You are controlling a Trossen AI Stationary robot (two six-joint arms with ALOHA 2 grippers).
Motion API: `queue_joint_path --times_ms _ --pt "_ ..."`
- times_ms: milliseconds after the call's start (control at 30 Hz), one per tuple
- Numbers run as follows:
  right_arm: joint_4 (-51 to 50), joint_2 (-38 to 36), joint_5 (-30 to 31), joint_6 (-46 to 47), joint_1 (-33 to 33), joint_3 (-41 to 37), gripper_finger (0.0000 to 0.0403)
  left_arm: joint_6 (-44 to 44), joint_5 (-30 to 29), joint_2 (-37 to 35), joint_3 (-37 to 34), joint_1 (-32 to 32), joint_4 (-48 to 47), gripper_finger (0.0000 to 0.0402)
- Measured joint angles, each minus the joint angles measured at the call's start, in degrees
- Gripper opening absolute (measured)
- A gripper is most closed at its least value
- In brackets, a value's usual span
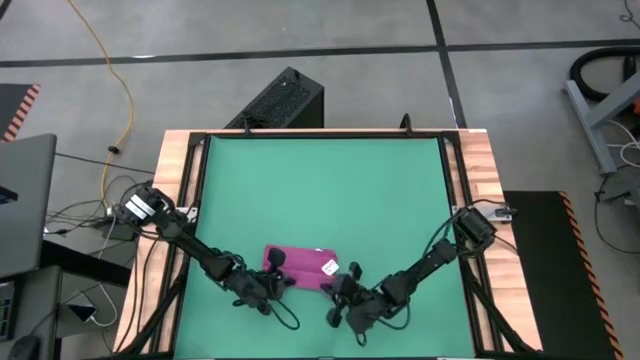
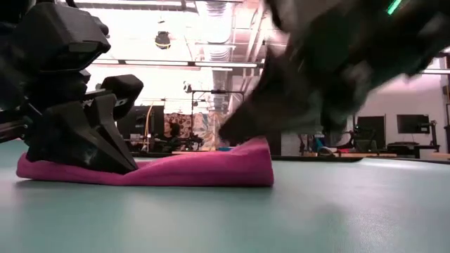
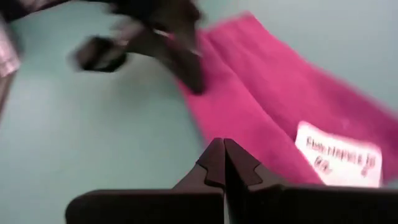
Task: Roll towel into tight, uniform cylinder
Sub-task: Roll the pink towel
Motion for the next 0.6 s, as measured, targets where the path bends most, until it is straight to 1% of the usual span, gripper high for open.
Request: queue_joint_path --times_ms 133,200,300,467,533,600 --pt "-0.1 -1.7 1.2 -13.6 2.2 1.0 0.0018 -2.0 0.8 0.0 -0.9 0.0 -0.3 0.0000" --pt "-0.5 -1.6 1.3 -18.5 2.9 1.3 0.0035 -2.5 1.0 0.0 -0.9 0.0 -0.8 0.0000" --pt "-0.8 -1.6 -0.6 -24.5 3.0 1.5 0.0085 -3.7 2.3 -0.1 -0.9 0.4 -1.3 0.0000" --pt "-4.4 -1.6 -1.5 -33.8 2.2 1.5 0.0192 -5.6 5.0 -0.2 -0.9 1.4 -1.6 0.0000" --pt "-4.5 -1.6 -1.5 -37.1 1.8 1.5 0.0220 -5.7 5.3 -0.2 -0.9 1.7 -1.6 0.0000" --pt "-5.2 -1.6 -1.7 -39.1 1.4 1.5 0.0233 -5.7 5.9 -0.2 -0.9 2.1 -1.7 0.0000"
